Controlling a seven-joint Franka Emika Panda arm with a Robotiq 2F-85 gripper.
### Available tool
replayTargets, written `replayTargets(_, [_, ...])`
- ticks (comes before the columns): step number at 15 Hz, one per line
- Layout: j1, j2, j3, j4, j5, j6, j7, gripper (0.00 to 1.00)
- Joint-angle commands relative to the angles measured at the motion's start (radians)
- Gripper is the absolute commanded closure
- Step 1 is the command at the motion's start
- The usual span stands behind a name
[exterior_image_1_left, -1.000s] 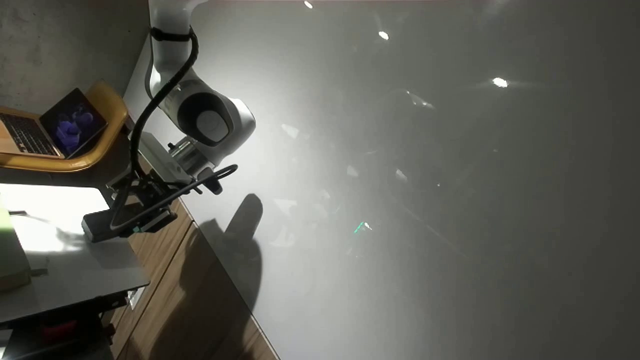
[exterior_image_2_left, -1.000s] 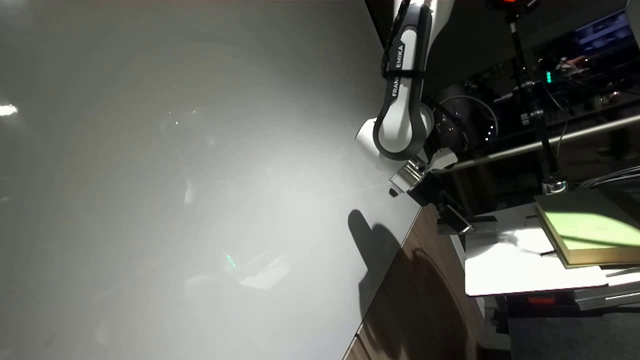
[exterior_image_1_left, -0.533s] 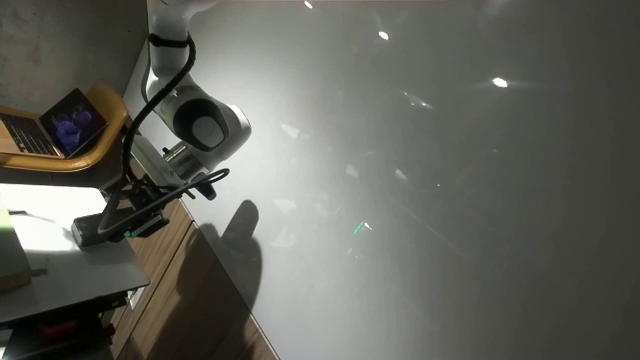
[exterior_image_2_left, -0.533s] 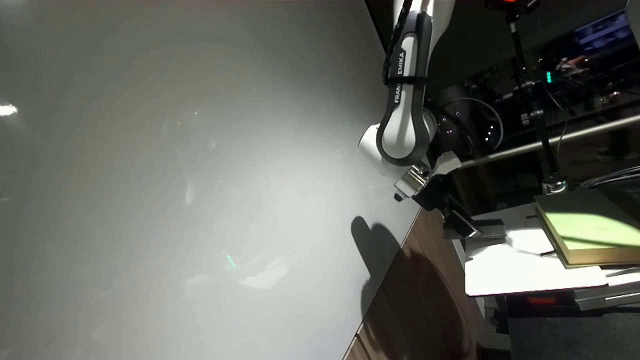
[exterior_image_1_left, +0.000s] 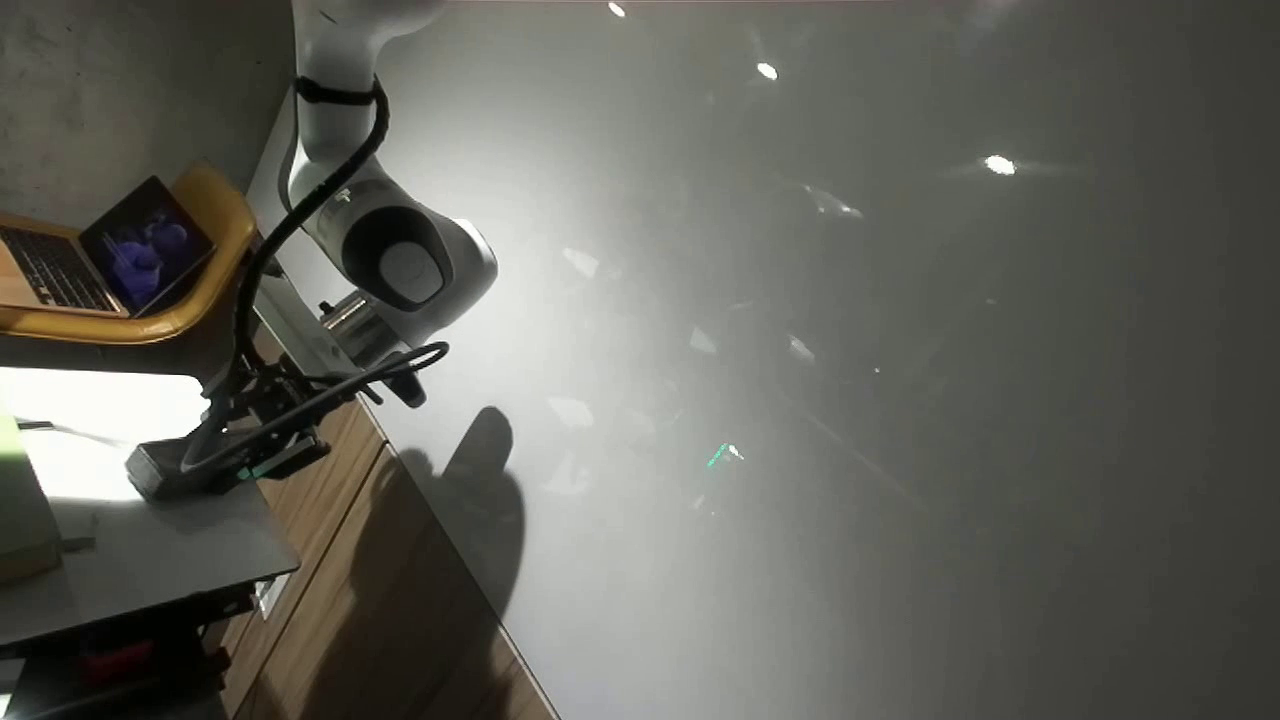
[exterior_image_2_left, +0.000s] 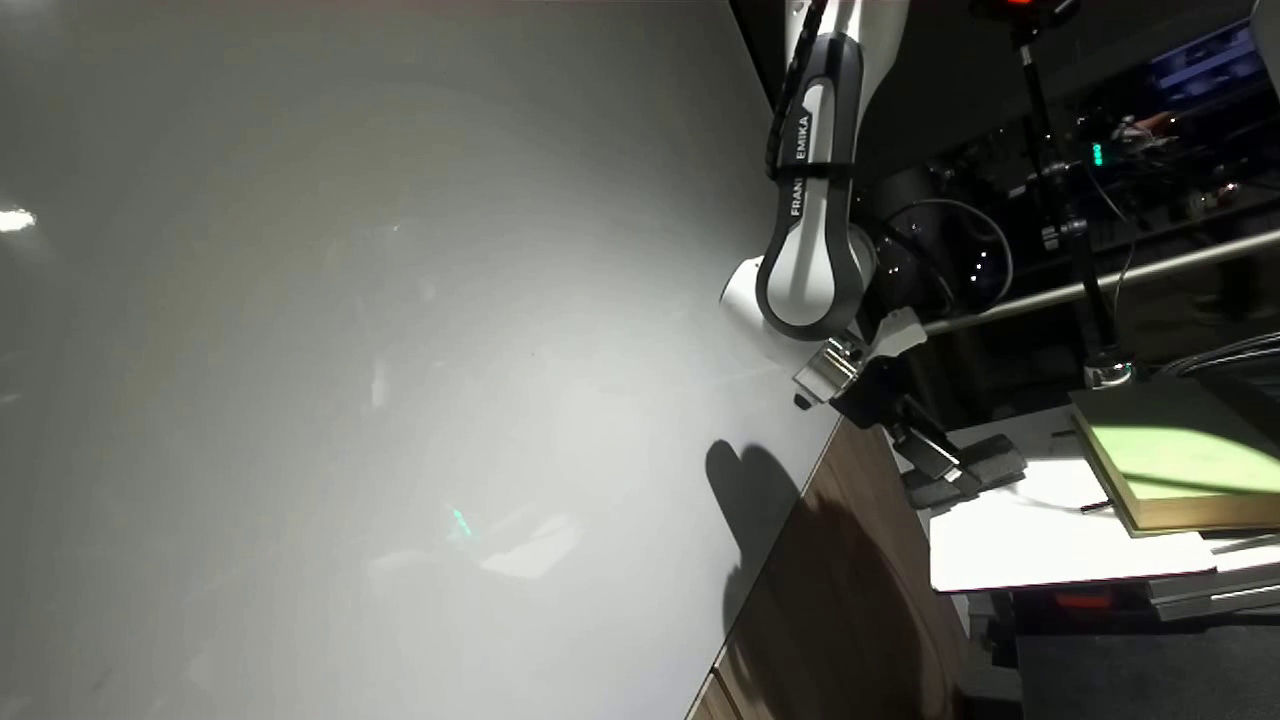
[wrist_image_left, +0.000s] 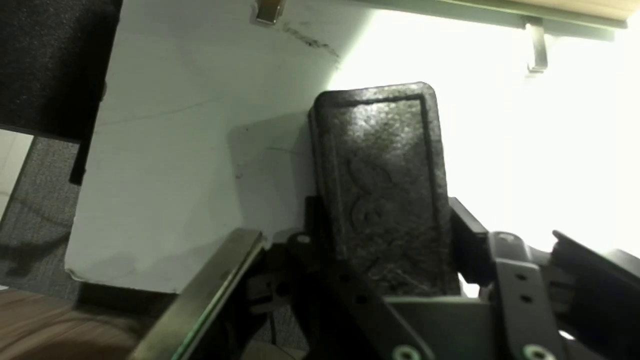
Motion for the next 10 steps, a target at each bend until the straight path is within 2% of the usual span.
replayTargets(1, [-0.003,0.003,-0.006,0.015,-0.011,-0.007,0.011,0.10])
replayTargets(3, [-0.005,0.002,-0.007,0.016,-0.012,-0.005,0.011,0.01])
replayTargets(10, [-0.002,-0.019,-0.003,0.004,-0.017,0.018,0.002,0.00])
